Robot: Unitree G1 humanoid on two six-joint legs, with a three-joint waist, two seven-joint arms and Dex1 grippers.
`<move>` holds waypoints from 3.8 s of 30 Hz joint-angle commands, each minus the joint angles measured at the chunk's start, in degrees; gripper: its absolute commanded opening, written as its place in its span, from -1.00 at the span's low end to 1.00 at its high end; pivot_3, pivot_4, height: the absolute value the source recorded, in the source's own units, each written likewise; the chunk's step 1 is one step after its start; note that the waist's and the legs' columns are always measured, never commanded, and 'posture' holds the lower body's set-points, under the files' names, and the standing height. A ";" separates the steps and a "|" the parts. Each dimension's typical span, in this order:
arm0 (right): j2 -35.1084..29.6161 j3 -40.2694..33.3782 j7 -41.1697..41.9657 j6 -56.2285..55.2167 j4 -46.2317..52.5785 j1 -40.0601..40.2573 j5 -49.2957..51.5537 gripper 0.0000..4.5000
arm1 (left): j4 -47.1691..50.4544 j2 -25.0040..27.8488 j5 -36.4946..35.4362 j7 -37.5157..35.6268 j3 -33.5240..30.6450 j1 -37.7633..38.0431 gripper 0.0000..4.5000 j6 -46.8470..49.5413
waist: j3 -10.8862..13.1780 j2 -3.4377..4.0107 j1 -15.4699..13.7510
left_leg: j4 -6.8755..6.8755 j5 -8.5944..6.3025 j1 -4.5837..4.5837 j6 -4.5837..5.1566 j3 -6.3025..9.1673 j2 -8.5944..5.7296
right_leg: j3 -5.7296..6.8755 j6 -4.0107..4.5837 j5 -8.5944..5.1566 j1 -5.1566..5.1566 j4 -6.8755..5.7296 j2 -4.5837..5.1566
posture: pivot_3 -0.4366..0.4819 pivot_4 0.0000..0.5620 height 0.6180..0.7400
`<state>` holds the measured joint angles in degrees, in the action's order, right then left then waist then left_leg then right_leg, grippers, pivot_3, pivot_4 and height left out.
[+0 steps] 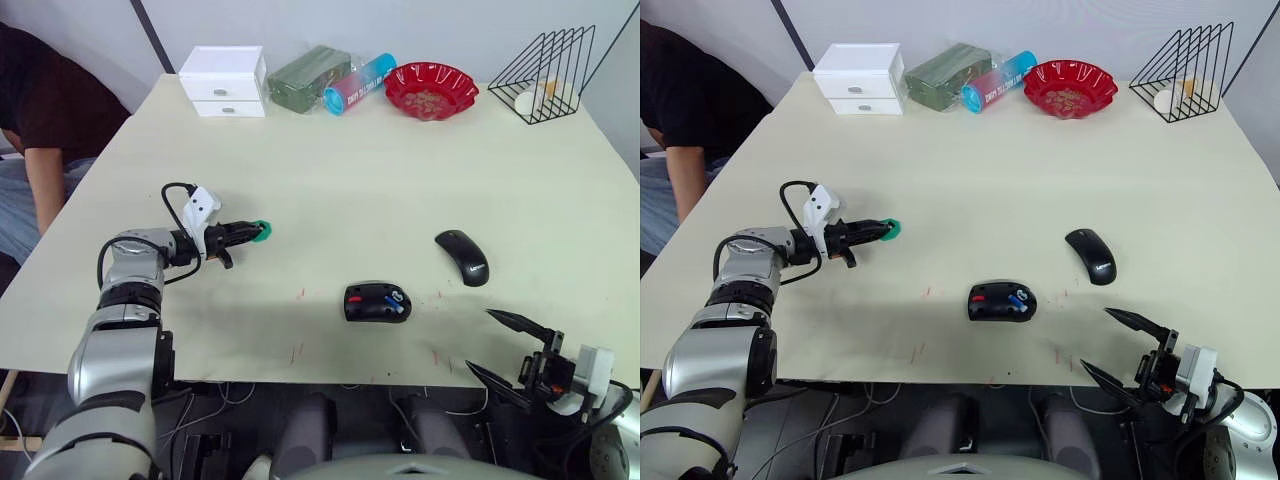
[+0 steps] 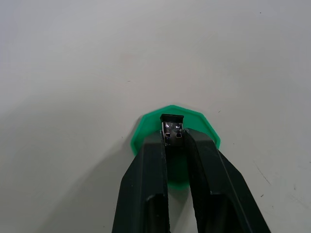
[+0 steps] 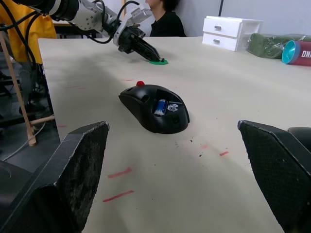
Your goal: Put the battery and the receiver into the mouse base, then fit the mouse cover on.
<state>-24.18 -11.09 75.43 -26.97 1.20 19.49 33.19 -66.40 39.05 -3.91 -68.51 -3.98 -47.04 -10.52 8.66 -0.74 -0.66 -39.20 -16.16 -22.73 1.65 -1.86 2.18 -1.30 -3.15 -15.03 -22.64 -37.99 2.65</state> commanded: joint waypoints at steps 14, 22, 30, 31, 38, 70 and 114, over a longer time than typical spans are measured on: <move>-1.70 -0.93 1.18 1.16 2.30 -1.39 4.19 1.00 | 7.87 2.31 -2.18 -6.10 -0.77 -1.67 -0.96 0.67 | 0.01 -0.01 -0.01 | -0.01 0.00 -0.01 0.00 -0.01 0.00 | -0.01 0.00 0.00 0.00 0.00 0.00 | -0.05 -0.47 1.00; -3.24 -1.82 -2.12 6.63 6.19 -3.43 7.21 1.00 | 23.71 1.62 -4.93 -11.93 0.97 2.28 -0.96 5.80 | 0.01 -0.01 0.02 | -0.03 0.00 0.00 0.00 -0.05 0.02 | -0.05 0.00 0.00 -0.01 -0.03 0.01 | -0.05 -0.47 1.00; -6.80 -1.33 -12.00 21.24 16.16 -5.91 10.22 1.00 | 38.27 -0.59 -6.83 -13.45 4.63 4.80 -0.96 11.77 | 0.01 -0.01 -0.04 | -0.05 0.00 -0.02 0.00 -0.01 0.03 | -0.06 0.00 0.01 -0.01 -0.02 0.00 | -0.05 -0.47 1.00; -7.26 -1.27 -13.50 23.11 17.11 -6.24 10.18 1.00 | 39.52 -0.75 -7.12 -13.65 5.12 4.92 -0.96 12.66 | 0.01 -0.02 -0.03 | -0.05 0.00 -0.02 0.00 -0.01 0.03 | -0.07 0.00 0.01 -0.01 -0.02 0.00 | -0.05 -0.47 1.00; -14.54 1.24 -27.82 45.25 25.25 -13.20 11.89 1.00 | 46.97 -2.70 -8.15 -14.50 8.23 5.29 -0.96 15.08 | 0.01 -0.02 0.06 | -0.09 0.00 -0.02 0.00 0.02 0.03 | -0.18 -0.01 0.01 -0.06 -0.07 0.00 | -0.05 -0.47 1.00; -12.81 11.83 -84.01 91.44 13.21 -47.99 71.64 1.00 | 57.05 -11.02 -9.26 -13.16 16.34 1.72 -0.96 19.24 | 0.07 -0.11 0.12 | -0.14 0.00 -0.29 0.02 0.43 0.02 | 0.01 0.00 0.02 -0.11 0.05 0.00 | -0.05 -0.47 1.00; -14.72 16.06 -88.02 88.42 12.12 -49.49 79.81 -0.96 | 57.10 -10.19 -9.54 -16.65 18.04 2.54 -0.96 16.49 | 0.07 -0.10 1.31 | -0.23 0.01 -1.15 0.03 0.53 0.03 | 0.11 0.00 0.03 -0.89 0.03 0.01 | -0.05 -0.47 1.00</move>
<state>-38.62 5.60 -13.79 61.73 11.35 -29.33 111.05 -11.29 28.49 -12.57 -84.90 14.18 -44.36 6.86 8.73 -0.84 0.64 -39.42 -16.15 -23.88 1.68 -1.32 2.20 -1.18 -3.15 -15.00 -23.53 -37.97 2.66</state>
